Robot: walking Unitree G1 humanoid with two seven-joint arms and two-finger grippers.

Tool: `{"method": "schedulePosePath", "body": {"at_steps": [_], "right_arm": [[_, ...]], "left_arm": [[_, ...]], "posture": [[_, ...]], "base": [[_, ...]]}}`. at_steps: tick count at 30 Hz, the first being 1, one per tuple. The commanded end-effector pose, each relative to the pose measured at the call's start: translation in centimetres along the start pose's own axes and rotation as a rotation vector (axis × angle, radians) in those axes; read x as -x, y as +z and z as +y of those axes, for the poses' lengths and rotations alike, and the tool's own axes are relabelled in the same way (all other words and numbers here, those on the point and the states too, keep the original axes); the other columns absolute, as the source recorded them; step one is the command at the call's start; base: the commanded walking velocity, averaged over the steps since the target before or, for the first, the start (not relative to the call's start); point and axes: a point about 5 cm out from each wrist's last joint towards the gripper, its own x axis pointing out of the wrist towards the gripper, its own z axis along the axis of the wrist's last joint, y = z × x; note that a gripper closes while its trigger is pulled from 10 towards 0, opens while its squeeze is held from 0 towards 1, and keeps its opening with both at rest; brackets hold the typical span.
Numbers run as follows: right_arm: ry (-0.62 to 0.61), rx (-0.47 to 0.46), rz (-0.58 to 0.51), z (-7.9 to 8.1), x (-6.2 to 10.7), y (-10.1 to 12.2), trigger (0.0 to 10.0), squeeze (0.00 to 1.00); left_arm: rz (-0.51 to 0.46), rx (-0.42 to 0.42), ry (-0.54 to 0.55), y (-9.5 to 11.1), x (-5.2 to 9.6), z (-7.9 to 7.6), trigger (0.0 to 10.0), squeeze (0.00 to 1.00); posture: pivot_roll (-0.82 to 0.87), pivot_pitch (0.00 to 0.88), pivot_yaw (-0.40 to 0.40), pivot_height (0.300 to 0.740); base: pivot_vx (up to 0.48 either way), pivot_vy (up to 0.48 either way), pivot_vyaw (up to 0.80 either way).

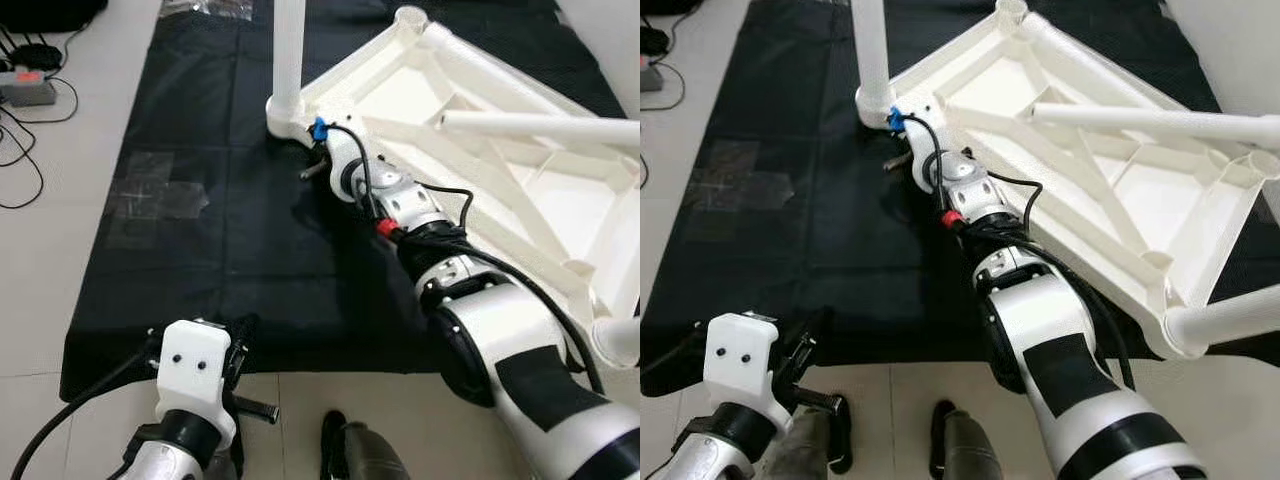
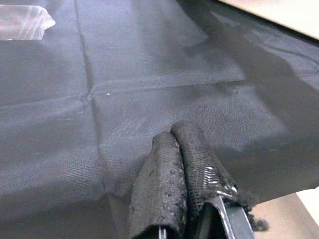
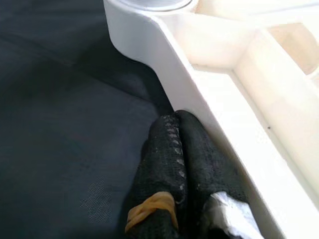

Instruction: Building children table

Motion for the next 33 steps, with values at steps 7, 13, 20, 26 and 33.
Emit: {"method": "schedulePosePath", "body": {"at_steps": [7, 13, 20, 26, 33], "right_arm": [[0.166, -0.254, -0.214, 2.3, 0.1, 3.8, 10.0, 0.00], [0.486, -0.361, -0.426, 2.9, 1.8, 5.3, 10.0, 0.00], [0.644, -0.452, -0.525, 0.6, 5.8, 3.0, 10.0, 0.00], [0.647, -0.450, -0.465, 0.4, 9.3, -0.5, 10.0, 0.00], [0.473, -0.404, -0.260, -2.1, 12.4, -8.4, 10.0, 0.00]], "left_arm": [[0.027, 0.004, 0.007, -0.3, 0.1, -0.2, 10.0, 0.00], [0.029, -0.006, 0.015, -0.4, -0.3, 0.1, 10.0, 0.00], [0.028, -0.066, 0.035, -1.0, -1.9, 1.0, 10.0, 0.00], [0.010, -0.138, 0.103, -1.3, -4.4, 2.6, 10.0, 0.00], [-0.006, -0.184, 0.088, -1.7, -6.0, 3.8, 10.0, 0.00]], "posture": [[0.07, 0.359, -0.127, 0.740], [0.05, 0.330, -0.127, 0.740], [0.03, 0.252, -0.123, 0.740], [0.00, 0.152, -0.109, 0.740], [-0.04, 0.074, -0.085, 0.740]], "base": [[0.000, 0.000, 0.00], [0.000, 0.000, 0.00], [0.000, 0.000, 0.00], [0.000, 0.000, 0.00], [0.000, 0.000, 0.00]]}}
